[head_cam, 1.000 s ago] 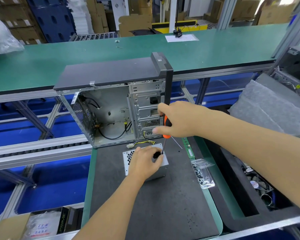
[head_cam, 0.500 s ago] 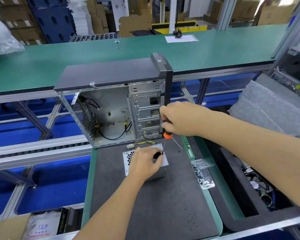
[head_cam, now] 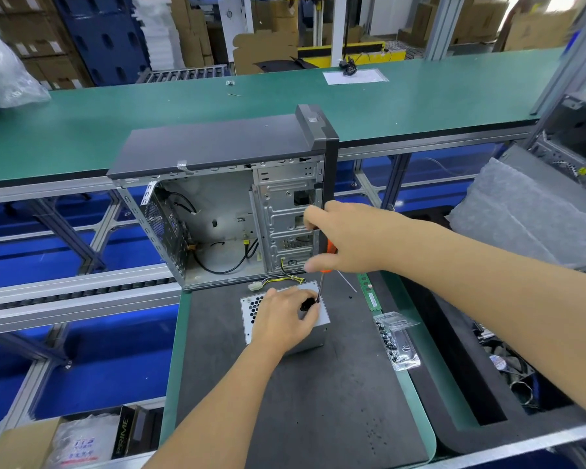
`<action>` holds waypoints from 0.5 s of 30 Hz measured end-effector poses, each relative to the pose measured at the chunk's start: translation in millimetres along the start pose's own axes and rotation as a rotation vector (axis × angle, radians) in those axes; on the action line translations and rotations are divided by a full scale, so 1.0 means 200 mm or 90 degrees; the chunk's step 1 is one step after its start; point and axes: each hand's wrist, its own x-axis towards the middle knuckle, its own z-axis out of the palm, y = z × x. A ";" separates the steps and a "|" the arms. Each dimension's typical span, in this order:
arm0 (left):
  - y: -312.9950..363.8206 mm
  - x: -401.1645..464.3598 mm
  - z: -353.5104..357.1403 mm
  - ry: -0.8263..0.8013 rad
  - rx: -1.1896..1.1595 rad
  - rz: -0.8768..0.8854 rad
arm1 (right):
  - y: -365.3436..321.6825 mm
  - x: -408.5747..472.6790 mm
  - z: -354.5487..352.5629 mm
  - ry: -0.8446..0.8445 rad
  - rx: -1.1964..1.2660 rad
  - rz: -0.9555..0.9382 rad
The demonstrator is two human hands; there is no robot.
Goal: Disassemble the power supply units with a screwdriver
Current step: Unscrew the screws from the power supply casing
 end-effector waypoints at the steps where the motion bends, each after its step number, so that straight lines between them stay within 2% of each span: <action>1: 0.00 0.00 0.00 -0.003 -0.001 -0.001 | 0.00 0.00 0.00 0.014 -0.075 0.034; 3: 0.00 0.00 0.00 -0.006 -0.003 0.002 | 0.01 0.01 -0.01 0.024 -0.151 0.053; 7: 0.00 0.00 0.00 -0.005 -0.007 0.013 | 0.05 0.00 0.01 -0.031 0.052 -0.015; 9: 0.00 0.01 -0.01 -0.009 -0.011 0.013 | 0.04 -0.01 0.00 -0.035 0.027 0.007; 11: 0.00 0.01 -0.01 -0.014 -0.017 0.009 | 0.03 -0.01 0.00 -0.019 -0.063 0.065; 13: 0.00 0.01 0.00 -0.015 -0.016 0.005 | 0.04 -0.01 0.00 -0.007 -0.117 0.060; 15: 0.01 0.02 0.00 -0.010 -0.022 -0.001 | 0.05 -0.01 0.01 -0.013 -0.036 0.015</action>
